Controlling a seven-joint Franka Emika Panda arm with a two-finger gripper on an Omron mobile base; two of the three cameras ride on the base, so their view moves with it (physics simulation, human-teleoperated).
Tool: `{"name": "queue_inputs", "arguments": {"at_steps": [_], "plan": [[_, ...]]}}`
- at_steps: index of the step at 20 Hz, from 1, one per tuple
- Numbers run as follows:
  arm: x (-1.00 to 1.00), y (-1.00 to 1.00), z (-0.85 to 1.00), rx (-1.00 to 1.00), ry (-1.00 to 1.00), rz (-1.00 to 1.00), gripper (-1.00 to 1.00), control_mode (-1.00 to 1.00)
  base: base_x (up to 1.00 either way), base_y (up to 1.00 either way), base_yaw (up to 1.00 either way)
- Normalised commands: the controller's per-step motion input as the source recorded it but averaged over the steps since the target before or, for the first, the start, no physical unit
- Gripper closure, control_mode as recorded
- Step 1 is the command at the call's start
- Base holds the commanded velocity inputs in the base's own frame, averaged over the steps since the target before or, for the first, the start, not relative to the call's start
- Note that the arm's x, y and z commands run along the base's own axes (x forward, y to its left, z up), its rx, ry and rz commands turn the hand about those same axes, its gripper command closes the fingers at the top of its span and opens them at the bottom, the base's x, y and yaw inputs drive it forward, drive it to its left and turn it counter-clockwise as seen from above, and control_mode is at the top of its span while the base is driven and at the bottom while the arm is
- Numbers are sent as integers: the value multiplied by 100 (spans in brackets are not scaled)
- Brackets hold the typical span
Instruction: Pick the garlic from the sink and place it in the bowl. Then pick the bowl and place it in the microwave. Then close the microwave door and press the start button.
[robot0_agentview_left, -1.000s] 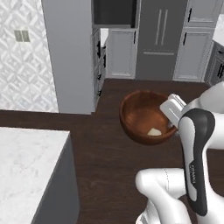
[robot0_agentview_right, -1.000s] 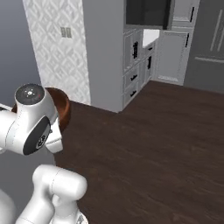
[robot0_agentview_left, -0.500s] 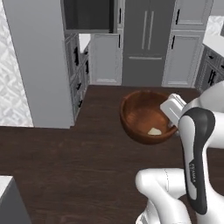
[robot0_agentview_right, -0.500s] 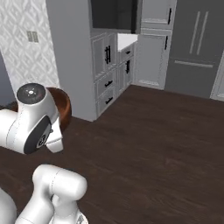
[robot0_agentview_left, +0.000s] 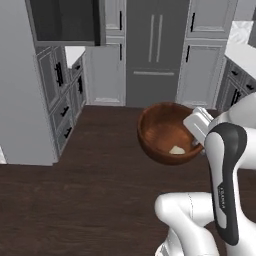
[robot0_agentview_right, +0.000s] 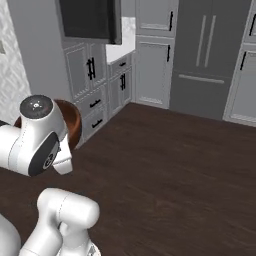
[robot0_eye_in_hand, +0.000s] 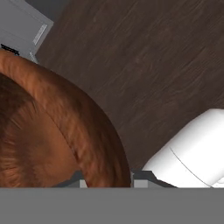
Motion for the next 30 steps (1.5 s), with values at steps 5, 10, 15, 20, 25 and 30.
{"name": "queue_inputs", "arguments": {"at_steps": [5,10,15,20,25,30], "plan": [[0,0,0,0,0,0,100,100,100,-86,11],[0,0,0,0,0,0,100,100,100,-63,24],[0,0,0,0,0,0,100,100,100,-70,31],[0,0,0,0,0,0,100,100,100,-79,35],[0,0,0,0,0,0,100,100,100,-81,35],[0,0,0,0,0,0,100,100,100,-86,33]]}}
